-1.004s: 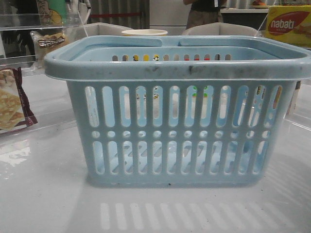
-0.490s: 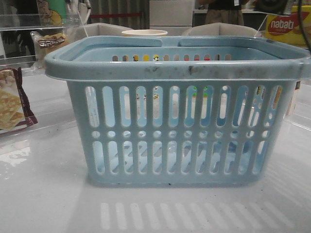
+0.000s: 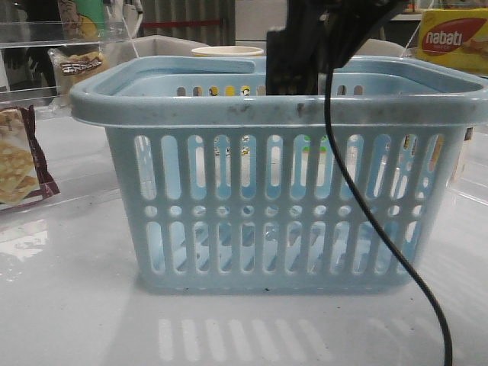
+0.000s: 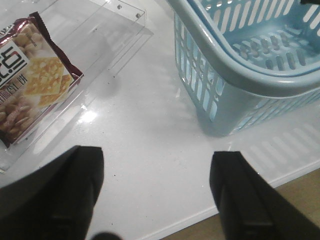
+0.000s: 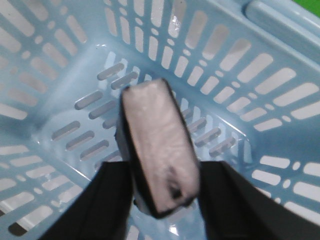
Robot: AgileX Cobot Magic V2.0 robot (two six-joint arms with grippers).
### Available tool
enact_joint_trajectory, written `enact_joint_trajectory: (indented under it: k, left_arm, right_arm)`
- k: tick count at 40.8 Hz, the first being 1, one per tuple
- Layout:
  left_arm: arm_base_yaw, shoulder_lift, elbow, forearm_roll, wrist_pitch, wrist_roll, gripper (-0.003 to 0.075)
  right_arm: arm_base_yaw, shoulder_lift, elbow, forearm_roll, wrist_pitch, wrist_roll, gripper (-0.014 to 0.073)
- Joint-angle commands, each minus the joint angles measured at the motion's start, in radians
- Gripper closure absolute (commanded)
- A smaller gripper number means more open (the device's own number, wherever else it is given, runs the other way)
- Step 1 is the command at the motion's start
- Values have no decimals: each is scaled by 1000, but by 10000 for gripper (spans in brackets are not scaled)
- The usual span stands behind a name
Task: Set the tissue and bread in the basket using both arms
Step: 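Carry the box over the basket and release it with the right gripper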
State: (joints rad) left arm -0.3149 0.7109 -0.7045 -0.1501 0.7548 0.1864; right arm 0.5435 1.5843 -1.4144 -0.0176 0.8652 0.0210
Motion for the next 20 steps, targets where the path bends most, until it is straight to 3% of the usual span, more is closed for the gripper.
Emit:
enact_joint_trajectory:
  k: [1, 10, 20]
  left_arm:
    - [-8, 3, -28, -17, -73, 2, 211]
    - [-8, 3, -28, -17, -73, 2, 211]
    - [-8, 3, -28, -17, -73, 2, 211]
  right_arm:
    - [0, -36, -26, -10, -76, -4, -41]
    - [4, -142, 5, -12, -91, -6, 24]
    - [7, -432, 230, -12, -140, -10, 37]
